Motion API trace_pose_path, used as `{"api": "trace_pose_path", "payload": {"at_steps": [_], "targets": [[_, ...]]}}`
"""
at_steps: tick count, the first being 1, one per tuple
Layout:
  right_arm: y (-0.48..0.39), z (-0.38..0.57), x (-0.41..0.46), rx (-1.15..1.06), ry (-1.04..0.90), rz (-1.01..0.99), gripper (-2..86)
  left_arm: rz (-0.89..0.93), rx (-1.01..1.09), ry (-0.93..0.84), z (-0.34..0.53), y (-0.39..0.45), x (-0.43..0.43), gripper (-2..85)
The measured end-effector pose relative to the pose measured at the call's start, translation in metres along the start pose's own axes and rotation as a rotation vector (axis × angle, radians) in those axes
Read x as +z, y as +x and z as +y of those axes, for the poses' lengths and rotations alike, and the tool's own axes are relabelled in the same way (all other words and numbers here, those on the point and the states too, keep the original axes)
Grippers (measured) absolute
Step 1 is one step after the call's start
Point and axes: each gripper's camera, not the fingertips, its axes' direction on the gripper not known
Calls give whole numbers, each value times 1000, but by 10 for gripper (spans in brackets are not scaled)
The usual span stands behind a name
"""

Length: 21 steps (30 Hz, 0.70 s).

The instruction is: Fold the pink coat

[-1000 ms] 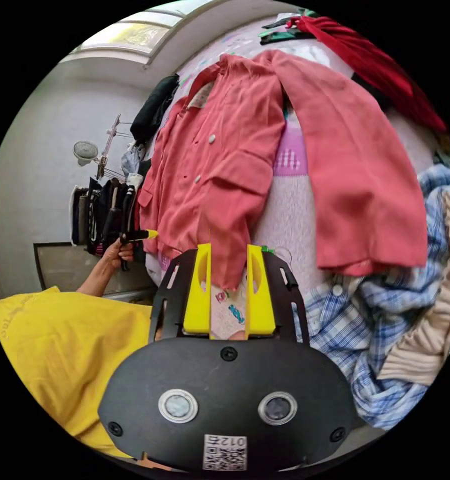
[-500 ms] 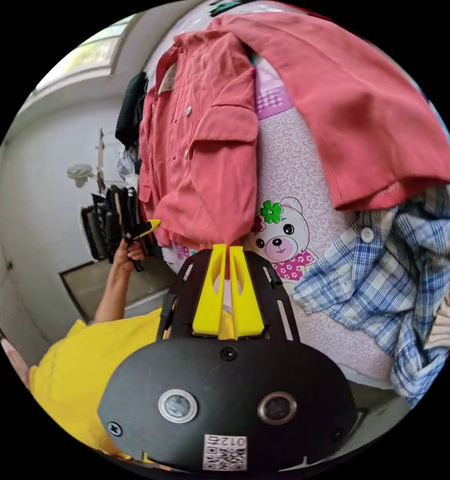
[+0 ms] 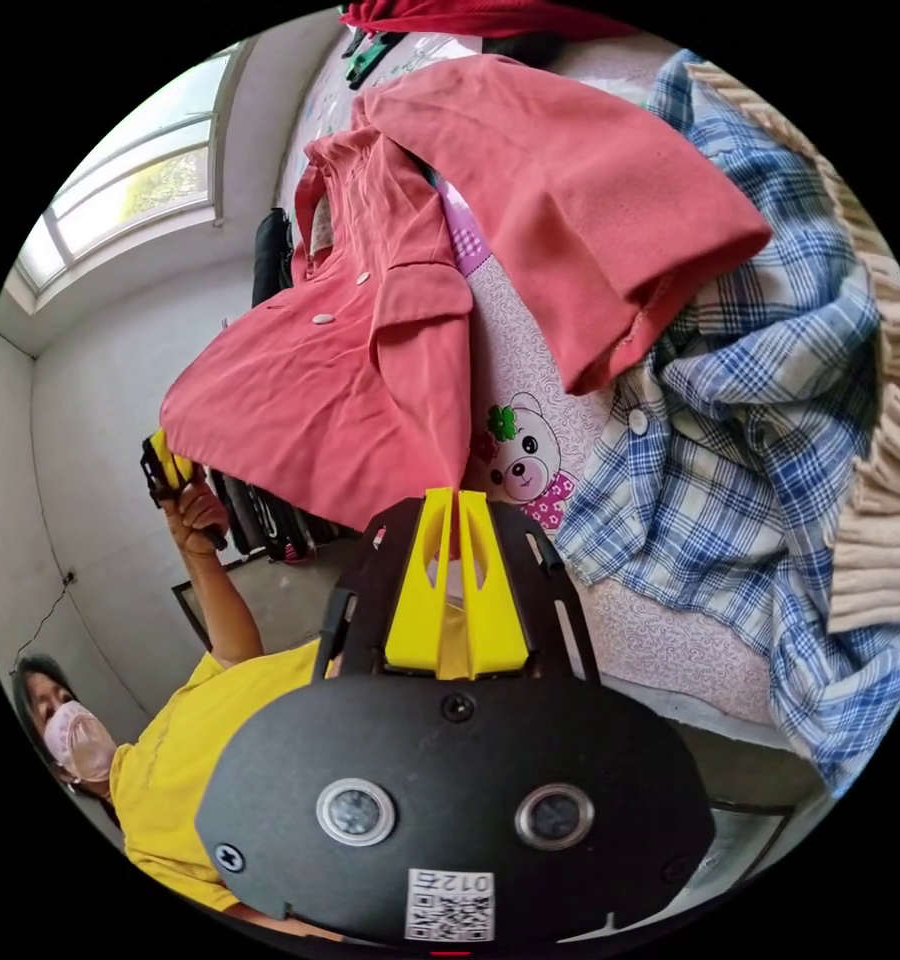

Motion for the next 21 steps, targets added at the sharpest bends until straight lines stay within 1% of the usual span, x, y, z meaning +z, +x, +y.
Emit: {"api": "trace_pose_path", "payload": {"at_steps": [3, 6, 8, 10, 12, 13, 15, 16, 17, 18, 19, 21], "targets": [[1, 12, 10, -1, 10, 53, 5, -13, -32, 21, 12, -9, -10, 10], [8, 20, 27, 18, 13, 60, 7, -29, -135, 52, 42, -40, -23, 10], [6, 25, 39, 17, 25, 87, 8, 56, -200, 100, 56, -57, -29, 10], [-9, 33, 50, -35, 64, 189, 8, 98, -196, 125, 51, -56, -29, 9], [-47, 52, 65, -166, 144, 400, 5, 112, -166, 108, 34, -46, -22, 8], [-59, 59, 69, -203, 177, 456, 5, 112, -131, 71, 18, -35, -13, 8], [-104, 96, 87, -363, 324, 655, 3, 110, -76, 2, -8, -16, 5, 8], [-115, 107, 91, -408, 363, 692, 3, 101, -29, -46, -26, -1, 19, 7], [-135, 130, 101, -503, 425, 741, 4, 86, 19, -97, -44, 15, 32, 7], [-155, 155, 112, -624, 467, 742, 5, 78, 42, -120, -52, 22, 38, 7], [-165, 168, 119, -694, 479, 728, 5, 64, 86, -165, -68, 36, 50, 7], [-196, 215, 152, -968, 448, 647, 7, 53, 128, -229, -90, 51, 67, 7]]}}
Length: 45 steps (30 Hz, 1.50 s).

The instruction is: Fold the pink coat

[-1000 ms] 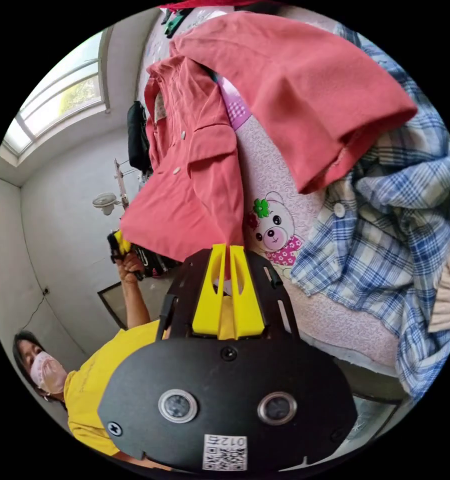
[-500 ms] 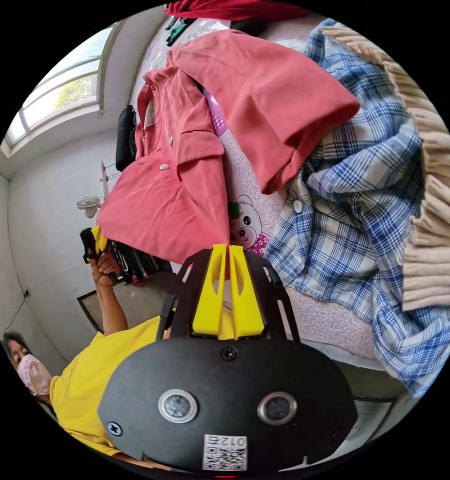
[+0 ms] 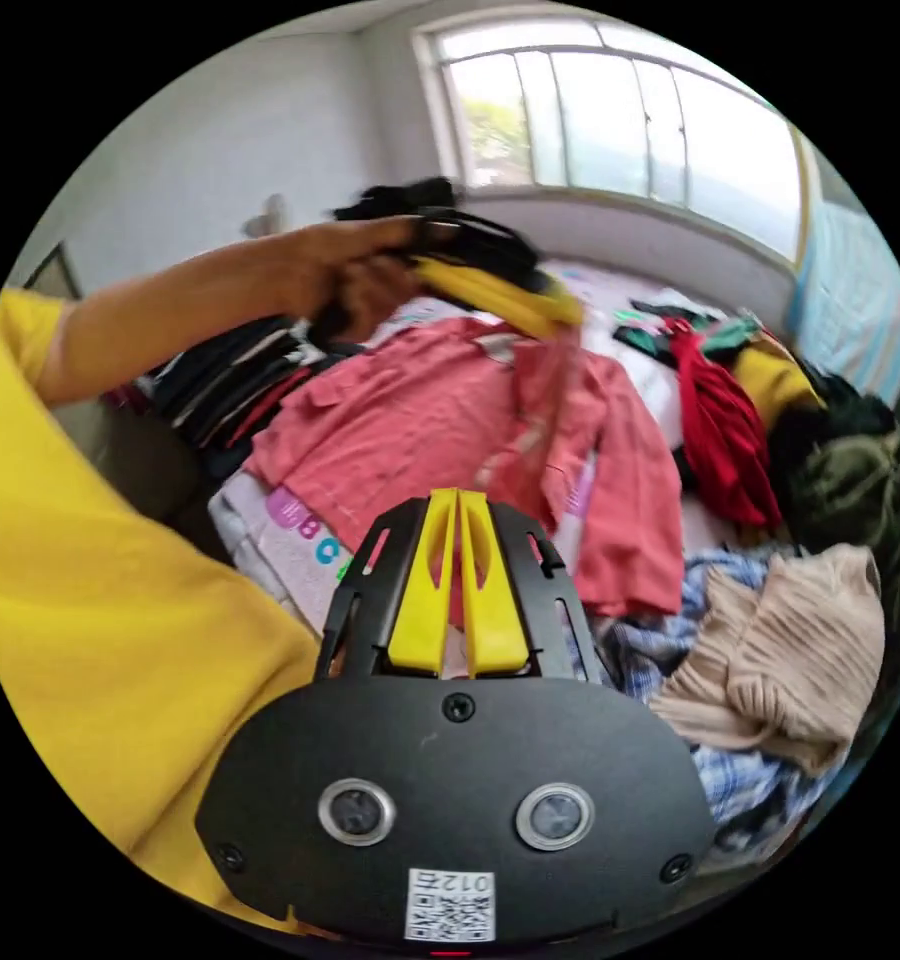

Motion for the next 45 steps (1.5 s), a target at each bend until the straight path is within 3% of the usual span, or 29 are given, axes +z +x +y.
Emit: {"api": "trace_pose_path", "payload": {"at_steps": [2, 8, 13, 21, 32, 38, 45], "targets": [[-40, 1, 15, -147, -31, -31, 10, 26, 4, -59, -28, 3, 14, 7], [-83, 20, 137, -337, -318, 185, 53, 77, -47, -120, -63, -5, 31, 8], [-89, 33, 172, -400, -390, 259, 65, 84, -50, -138, -76, -12, 32, 8], [-94, 27, 211, -357, -433, 188, 50, 59, -35, -177, -88, -21, 33, 7], [-66, 33, 202, -250, -450, 110, 2, 62, -10, -175, -78, -32, 25, 7], [-75, 47, 162, -461, -457, -100, 2, 42, 7, -159, -49, -39, 9, 8], [-83, 67, 180, -629, -585, 33, 10, 21, -46, -92, 17, -66, -13, 7]]}}
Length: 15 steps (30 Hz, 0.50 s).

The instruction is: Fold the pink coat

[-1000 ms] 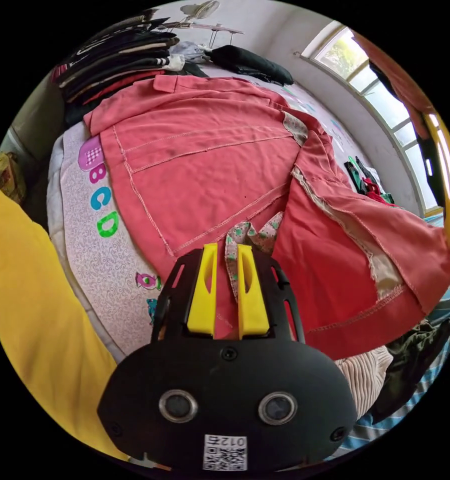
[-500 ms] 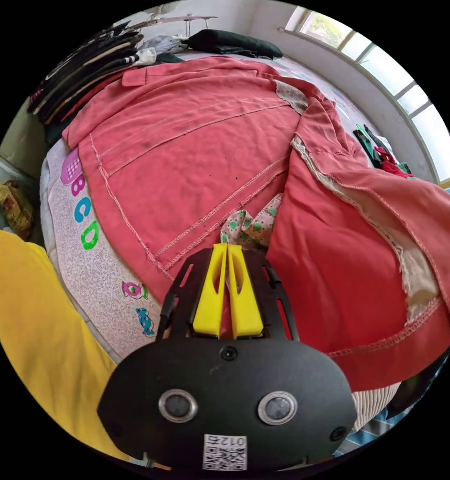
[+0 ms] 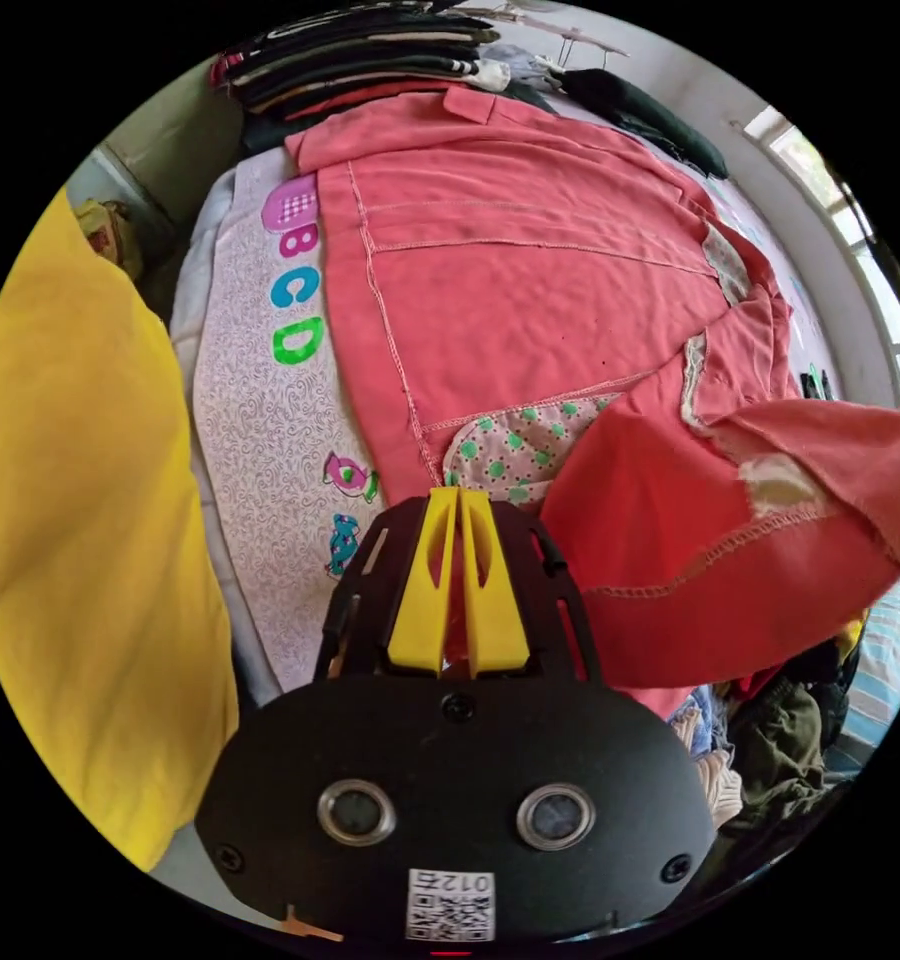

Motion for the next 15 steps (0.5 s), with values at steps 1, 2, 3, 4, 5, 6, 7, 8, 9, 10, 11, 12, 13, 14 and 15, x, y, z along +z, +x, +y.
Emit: {"api": "trace_pose_path", "payload": {"at_steps": [1, 2, 3, 4, 5, 6, 7, 8, 9, 10, 11, 12, 13, 14, 15], "targets": [[-2, 1, -1, -3, 0, 22, 11, -12, -11, 22, 15, -6, -4, 7], [-6, 5, -7, -5, 11, 65, 13, -18, -29, 42, 31, -11, -8, 7], [-10, 12, -15, -4, 34, 82, 14, -20, -34, 52, 38, -13, -10, 7], [-12, 16, -19, -1, 45, 81, 14, -26, -35, 76, 53, -16, -14, 8], [-15, 28, -29, 10, 69, 75, 15, -34, -30, 103, 69, -17, -19, 8], [-16, 42, -37, 28, 88, 62, 14, -39, -27, 115, 78, -16, -20, 8], [-16, 50, -41, 39, 95, 54, 13, -59, -13, 142, 96, -13, -24, 8], [-15, 68, -48, 75, 104, 45, 13, -89, 12, 171, 117, -10, -26, 8], [-11, 86, -52, 129, 107, 33, 13, -106, 17, 182, 128, -10, -26, 8], [-8, 95, -54, 159, 106, 25, 13, -154, -10, 185, 150, -14, -24, 8], [1, 113, -57, 234, 104, 9, 14, -226, -71, 170, 172, -26, -20, 8], [14, 129, -59, 337, 107, -19, 16, -266, -110, 158, 182, -34, -17, 7], [24, 138, -60, 402, 113, -46, 18, -335, -209, 131, 203, -53, -11, 7], [45, 155, -59, 540, 128, -123, 21, -367, -281, 125, 222, -71, -7, 7], [69, 172, -56, 679, 147, -208, 27, -369, -307, 134, 231, -79, -5, 7]]}}
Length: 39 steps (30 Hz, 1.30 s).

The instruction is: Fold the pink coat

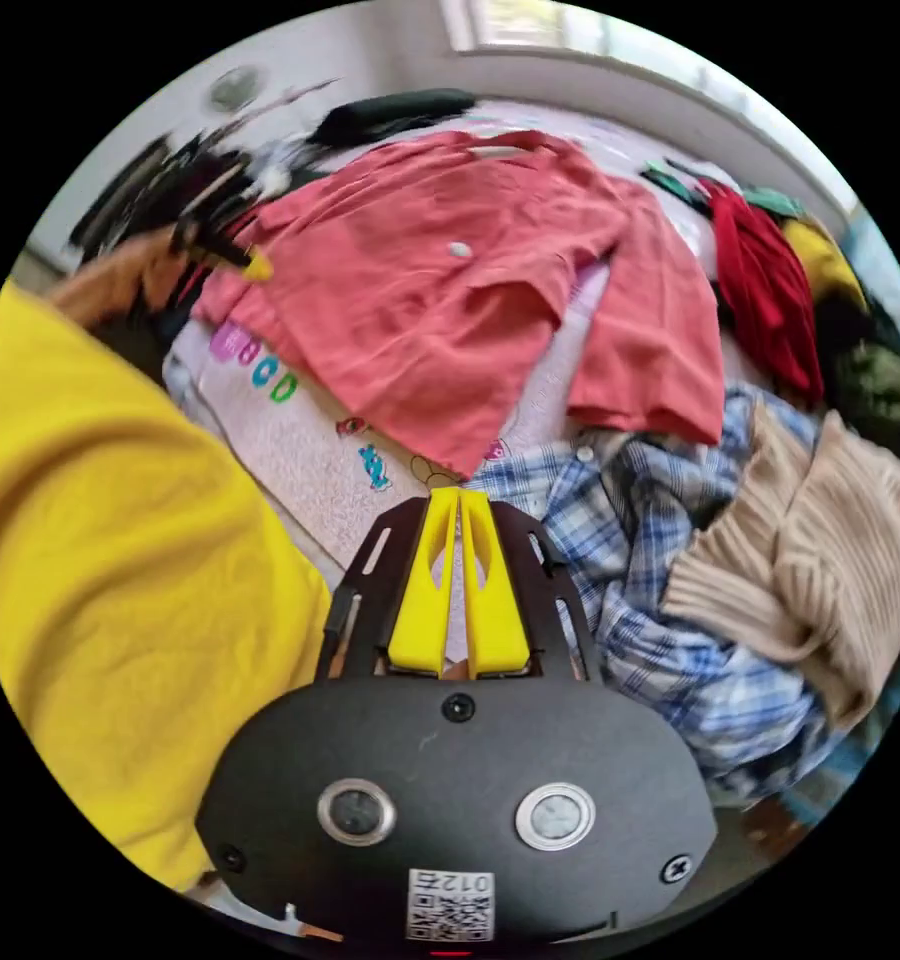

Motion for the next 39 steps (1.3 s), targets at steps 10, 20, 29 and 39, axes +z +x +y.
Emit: {"api": "trace_pose_path", "payload": {"at_steps": [10, 20, 29, 39], "targets": [[130, -32, 27, 536, 4, -399, 73, 65, -124, 44, 40, -41, 23, 7], [152, -41, 19, 463, -71, -341, 6, -31, -136, 105, 67, -34, 5, 9], [181, -46, 11, 456, -100, -330, 5, 146, -282, 98, 95, -68, 40, 10], [210, -47, 6, 502, -92, -370, 5, 241, -409, 171, 119, -58, 32, 8]]}}
